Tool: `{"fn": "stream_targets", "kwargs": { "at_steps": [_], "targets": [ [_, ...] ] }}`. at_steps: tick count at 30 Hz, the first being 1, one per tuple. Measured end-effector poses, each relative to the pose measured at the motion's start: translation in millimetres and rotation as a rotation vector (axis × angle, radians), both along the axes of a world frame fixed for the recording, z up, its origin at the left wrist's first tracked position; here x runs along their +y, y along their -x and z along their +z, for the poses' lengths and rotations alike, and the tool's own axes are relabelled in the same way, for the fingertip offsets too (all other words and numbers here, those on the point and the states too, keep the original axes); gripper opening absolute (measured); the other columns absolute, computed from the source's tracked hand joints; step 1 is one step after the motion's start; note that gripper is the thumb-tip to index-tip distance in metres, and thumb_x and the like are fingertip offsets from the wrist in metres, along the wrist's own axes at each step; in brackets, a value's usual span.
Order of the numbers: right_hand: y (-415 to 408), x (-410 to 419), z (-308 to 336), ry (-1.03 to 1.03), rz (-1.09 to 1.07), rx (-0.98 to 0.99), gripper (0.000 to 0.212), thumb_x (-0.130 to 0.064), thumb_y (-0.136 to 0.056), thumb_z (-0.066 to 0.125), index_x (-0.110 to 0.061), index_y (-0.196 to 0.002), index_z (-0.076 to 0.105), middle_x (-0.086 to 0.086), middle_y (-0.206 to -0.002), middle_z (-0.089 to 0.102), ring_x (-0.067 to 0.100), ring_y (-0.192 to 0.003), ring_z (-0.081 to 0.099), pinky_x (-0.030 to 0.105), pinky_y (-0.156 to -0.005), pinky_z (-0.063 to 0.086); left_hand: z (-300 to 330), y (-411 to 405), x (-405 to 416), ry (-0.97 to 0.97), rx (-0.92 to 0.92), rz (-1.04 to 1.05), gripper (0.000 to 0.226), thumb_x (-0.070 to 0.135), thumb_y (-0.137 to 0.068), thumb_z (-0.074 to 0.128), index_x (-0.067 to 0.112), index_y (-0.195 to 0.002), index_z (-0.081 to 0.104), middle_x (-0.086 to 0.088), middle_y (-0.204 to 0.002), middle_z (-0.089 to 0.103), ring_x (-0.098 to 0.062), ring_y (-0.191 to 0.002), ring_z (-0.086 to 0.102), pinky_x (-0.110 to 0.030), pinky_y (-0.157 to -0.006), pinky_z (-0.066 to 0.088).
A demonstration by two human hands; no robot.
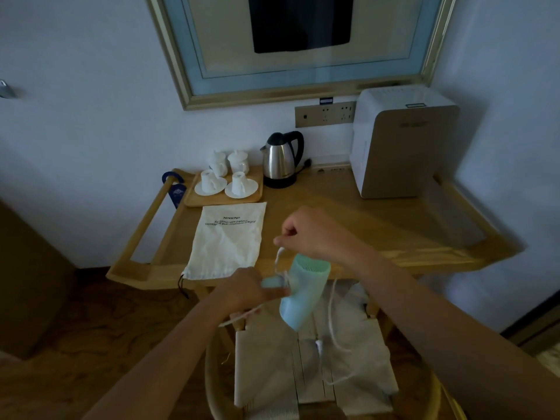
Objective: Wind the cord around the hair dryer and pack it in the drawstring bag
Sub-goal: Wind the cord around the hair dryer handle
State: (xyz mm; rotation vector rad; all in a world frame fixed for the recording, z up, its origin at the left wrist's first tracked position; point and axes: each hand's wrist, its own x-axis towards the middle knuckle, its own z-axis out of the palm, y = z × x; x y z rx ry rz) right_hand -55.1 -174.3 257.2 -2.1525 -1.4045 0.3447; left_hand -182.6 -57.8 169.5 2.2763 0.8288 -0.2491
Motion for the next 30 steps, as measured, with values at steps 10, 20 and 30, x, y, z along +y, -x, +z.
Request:
{"fn": "stream_targets", "kwargs": {
  "at_steps": [10,20,30],
  "targets": [
    [18,-18,-41,-0.087,-0.062,0.137,0.019,-0.021,-0.092,0.05,-0.014,-0.096,0.068,-0.004,-0.085,0.062,0.001,-0.066,0.05,0.013,-0.052,0.037,-5,-2,28,0.181,-0.129,0.348,0.065,0.075,-0.071,0.051,0.012,-0.076,0.067,-0.003,-0.061,0.069,-0.011,-0.043,0.061,-0.018,-0.04,0.045],
    [43,-40,-99,-0.444,-0.078,0.1,0.018,-0.019,-0.093,0.05,-0.011,-0.087,0.065,-0.011,-0.066,0.055,-0.001,-0.058,0.047,0.01,-0.054,0.031,4,2,33,0.773,-0.398,0.42,0.055,0.064,-0.077,0.057,0.011,-0.083,0.071,-0.01,-0.059,0.066,-0.019,-0.046,0.058,-0.024,-0.044,0.048],
    [19,-65,-126,-0.208,0.086,1.028,0.028,-0.033,-0.088,0.052,-0.013,-0.076,0.066,-0.007,-0.052,0.04,0.007,-0.047,0.035,0.019,-0.047,0.03,30,14,37,1.111,-0.573,0.133,0.054,0.067,-0.071,0.061,0.014,-0.074,0.066,-0.008,-0.055,0.055,-0.013,-0.032,0.041,-0.016,-0.033,0.036]
  ]
}}
